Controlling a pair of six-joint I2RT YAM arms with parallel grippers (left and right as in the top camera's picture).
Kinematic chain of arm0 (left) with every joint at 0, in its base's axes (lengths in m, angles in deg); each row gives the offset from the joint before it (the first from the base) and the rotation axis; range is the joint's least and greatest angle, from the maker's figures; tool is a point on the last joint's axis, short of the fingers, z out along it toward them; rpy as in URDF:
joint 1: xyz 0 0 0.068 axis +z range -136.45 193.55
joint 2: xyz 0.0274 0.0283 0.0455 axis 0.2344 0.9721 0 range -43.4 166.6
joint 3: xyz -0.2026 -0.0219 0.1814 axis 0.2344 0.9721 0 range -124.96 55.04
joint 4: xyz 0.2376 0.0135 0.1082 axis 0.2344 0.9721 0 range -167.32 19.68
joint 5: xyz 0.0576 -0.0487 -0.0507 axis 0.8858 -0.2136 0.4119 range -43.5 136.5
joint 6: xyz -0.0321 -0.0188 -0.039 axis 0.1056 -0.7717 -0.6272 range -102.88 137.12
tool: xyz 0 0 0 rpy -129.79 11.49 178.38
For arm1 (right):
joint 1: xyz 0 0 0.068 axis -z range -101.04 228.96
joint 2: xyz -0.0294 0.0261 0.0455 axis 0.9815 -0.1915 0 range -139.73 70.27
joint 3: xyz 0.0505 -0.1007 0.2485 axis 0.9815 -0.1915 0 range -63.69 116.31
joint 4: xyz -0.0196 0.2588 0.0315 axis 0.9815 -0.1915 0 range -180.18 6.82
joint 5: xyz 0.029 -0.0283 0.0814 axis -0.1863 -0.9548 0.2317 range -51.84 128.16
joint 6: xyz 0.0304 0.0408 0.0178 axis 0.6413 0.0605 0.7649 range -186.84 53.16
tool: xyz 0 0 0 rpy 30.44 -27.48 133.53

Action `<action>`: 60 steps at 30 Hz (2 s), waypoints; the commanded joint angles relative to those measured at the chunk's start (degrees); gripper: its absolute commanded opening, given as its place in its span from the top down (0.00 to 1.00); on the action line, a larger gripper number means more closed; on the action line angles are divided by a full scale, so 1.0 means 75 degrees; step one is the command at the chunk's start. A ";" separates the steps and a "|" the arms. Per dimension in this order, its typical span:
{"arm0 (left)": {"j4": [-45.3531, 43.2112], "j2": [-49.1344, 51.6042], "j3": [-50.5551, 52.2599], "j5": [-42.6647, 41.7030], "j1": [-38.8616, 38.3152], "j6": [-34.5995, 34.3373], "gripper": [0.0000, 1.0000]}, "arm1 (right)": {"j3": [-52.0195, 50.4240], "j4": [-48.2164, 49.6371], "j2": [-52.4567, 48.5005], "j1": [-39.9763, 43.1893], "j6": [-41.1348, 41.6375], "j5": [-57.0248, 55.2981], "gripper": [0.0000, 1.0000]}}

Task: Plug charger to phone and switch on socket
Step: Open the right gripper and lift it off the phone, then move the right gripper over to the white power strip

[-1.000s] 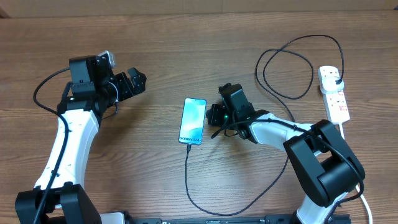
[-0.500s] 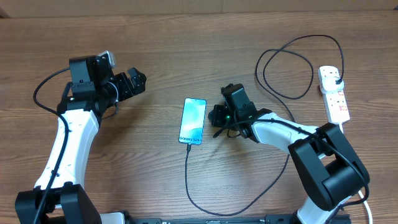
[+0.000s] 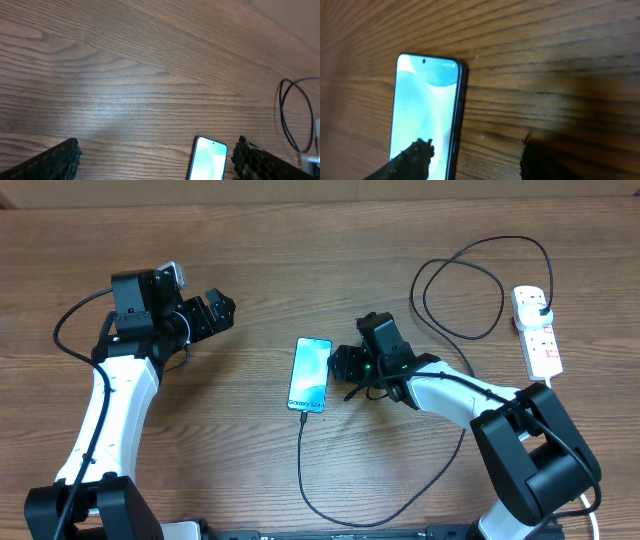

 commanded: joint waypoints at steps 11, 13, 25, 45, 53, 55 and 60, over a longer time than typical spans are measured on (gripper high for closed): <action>-0.0009 -0.0114 -0.0026 0.0052 -0.0003 0.0003 0.00 | -0.0134 -0.0216 -0.0061 0.0061 -0.0009 -0.0274 0.26; -0.0009 -0.0114 -0.0026 0.0052 -0.0003 0.0003 0.00 | -0.0134 -0.0216 -0.0061 0.0061 -0.0009 -0.0274 0.23; -0.0009 -0.0114 -0.0026 0.0052 -0.0003 0.0003 0.00 | -0.0134 -0.0242 -0.0061 0.0061 -0.0009 -0.0274 0.14; -0.0009 -0.0114 -0.0026 0.0052 -0.0003 0.0003 0.00 | -0.0134 -0.0761 0.0574 0.0058 -0.0006 -0.0414 0.06; -0.0009 -0.0114 -0.0026 0.0052 -0.0003 0.0003 0.01 | -0.0032 -0.1282 0.1719 0.0061 -0.0160 -0.0417 0.04; -0.0009 -0.0114 -0.0026 0.0052 -0.0003 0.0003 0.00 | 0.0119 -0.1521 0.1938 0.0076 -0.0187 -0.0446 0.02; -0.0009 -0.0114 -0.0026 0.0052 -0.0003 0.0003 0.00 | 0.0848 -0.2664 0.2098 0.0388 -0.0402 -0.0446 0.00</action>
